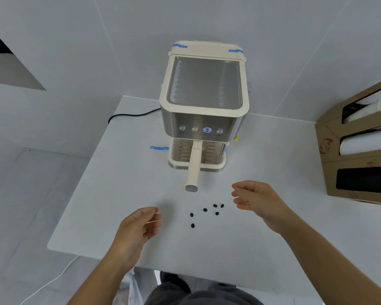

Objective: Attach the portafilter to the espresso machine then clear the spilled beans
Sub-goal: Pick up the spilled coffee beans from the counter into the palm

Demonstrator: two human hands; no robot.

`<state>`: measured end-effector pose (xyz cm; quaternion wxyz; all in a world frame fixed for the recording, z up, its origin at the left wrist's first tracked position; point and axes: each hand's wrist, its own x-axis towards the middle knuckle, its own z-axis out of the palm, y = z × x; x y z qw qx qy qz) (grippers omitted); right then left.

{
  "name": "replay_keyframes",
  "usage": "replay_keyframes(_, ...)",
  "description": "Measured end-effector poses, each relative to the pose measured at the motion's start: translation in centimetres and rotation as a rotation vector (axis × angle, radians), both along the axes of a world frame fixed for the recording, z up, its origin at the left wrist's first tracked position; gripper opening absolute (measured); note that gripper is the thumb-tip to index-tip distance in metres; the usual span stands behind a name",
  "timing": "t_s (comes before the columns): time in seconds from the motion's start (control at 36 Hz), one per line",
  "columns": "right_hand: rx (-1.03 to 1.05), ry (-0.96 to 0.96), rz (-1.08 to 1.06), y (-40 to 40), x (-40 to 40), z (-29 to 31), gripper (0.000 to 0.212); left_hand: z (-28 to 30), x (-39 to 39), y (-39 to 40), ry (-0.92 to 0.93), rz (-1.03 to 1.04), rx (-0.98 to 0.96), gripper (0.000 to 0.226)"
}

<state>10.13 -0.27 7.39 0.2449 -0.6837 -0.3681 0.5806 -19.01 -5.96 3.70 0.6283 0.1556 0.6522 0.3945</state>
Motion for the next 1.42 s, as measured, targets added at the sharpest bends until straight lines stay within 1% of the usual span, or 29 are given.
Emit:
replay_keyframes(0.25, -0.07, -0.059, 0.055, -0.1, 0.2, -3.3, 0.022, -1.8, 0.2, -1.7, -0.035, 0.028, -0.079, 0.016)
replay_keyframes(0.39, -0.083, -0.144, 0.132, 0.0, 0.3, -5.3, 0.03, -2.6, 0.6, -1.9, -0.066, 0.047, -0.11, 0.017)
replay_keyframes(0.47, -0.057, -0.23, 0.223, 0.0, 0.0, -6.1, 0.028, -3.0, 1.2, -2.1, -0.097, 0.054, -0.137, 0.017)
replay_keyframes(0.61, 0.063, -0.412, 0.396, 0.4, -0.2, -7.3, 0.026, -3.9, 2.4, -2.5, -0.159, 0.076, -0.18, 0.018)
replay_keyframes(0.75, 0.078, -0.537, 0.537, 1.1, -0.3, -8.2, 0.027, -4.0, 4.2, -2.3, -0.216, 0.061, -0.206, 0.017)
replay_keyframes(0.94, 0.106, -0.602, 0.652, 1.8, -0.9, -9.2, 0.029, -4.0, 6.1, -2.1, -0.253, 0.007, -0.225, 0.021)
replay_keyframes(1.08, 0.121, -0.662, 0.709, 2.2, -1.3, -9.4, 0.018, -4.0, 7.2, -2.2, -0.266, -0.054, -0.245, 0.025)
replay_keyframes(1.14, 0.137, -0.716, 0.779, 2.4, -1.4, -9.4, 0.013, -4.0, 7.6, -2.1, -0.278, -0.063, -0.265, 0.028)
replay_keyframes(1.28, 0.142, -0.784, 0.894, 2.6, -1.7, -9.2, 0.016, -4.0, 8.6, -2.0, -0.299, -0.05, -0.296, 0.035)
replay_keyframes(1.36, 0.137, -0.78, 0.896, 2.4, -1.6, -9.2, 0.013, -4.0, 9.1, -2.0, -0.31, -0.042, -0.291, 0.04)
replay_keyframes(1.42, 0.138, -0.736, 0.857, 2.1, -1.5, -8.9, 0.01, -4.0, 9.3, -1.9, -0.32, -0.042, -0.288, 0.044)
